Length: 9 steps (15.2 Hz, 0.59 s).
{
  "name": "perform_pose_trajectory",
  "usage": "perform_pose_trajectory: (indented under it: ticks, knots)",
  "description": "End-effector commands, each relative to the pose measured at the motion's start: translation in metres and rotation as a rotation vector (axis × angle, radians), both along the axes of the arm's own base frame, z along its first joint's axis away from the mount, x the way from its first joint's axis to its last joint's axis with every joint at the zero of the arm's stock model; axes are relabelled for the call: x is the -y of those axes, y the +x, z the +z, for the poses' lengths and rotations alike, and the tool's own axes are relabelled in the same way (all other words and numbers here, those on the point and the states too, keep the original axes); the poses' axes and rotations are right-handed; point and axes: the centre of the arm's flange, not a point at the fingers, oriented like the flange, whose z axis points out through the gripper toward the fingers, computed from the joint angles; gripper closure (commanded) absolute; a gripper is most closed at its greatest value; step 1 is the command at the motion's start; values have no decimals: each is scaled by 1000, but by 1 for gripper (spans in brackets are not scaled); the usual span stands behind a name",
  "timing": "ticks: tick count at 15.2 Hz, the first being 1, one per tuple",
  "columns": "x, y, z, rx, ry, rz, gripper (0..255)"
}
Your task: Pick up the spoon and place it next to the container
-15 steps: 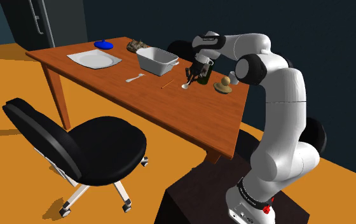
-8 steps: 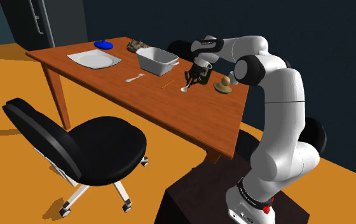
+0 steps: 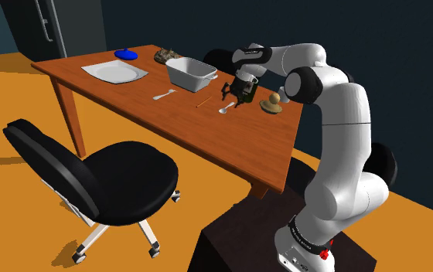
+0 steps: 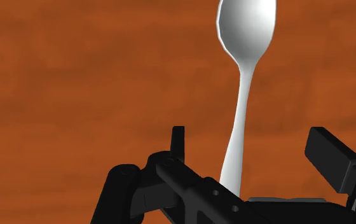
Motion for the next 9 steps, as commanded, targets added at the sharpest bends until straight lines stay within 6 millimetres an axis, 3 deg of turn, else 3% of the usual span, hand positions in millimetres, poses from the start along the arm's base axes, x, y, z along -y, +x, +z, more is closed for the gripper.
perform_pose_trajectory:
  ticks: [1, 2, 6, 9]
  knots:
    - [0, 0, 0, 0, 0, 0, 0]
    - [0, 0, 0, 0, 0, 0, 0]
    - [10, -4, 49, 0, 0, 0, 0]
    - [10, -4, 49, 0, 0, 0, 0]
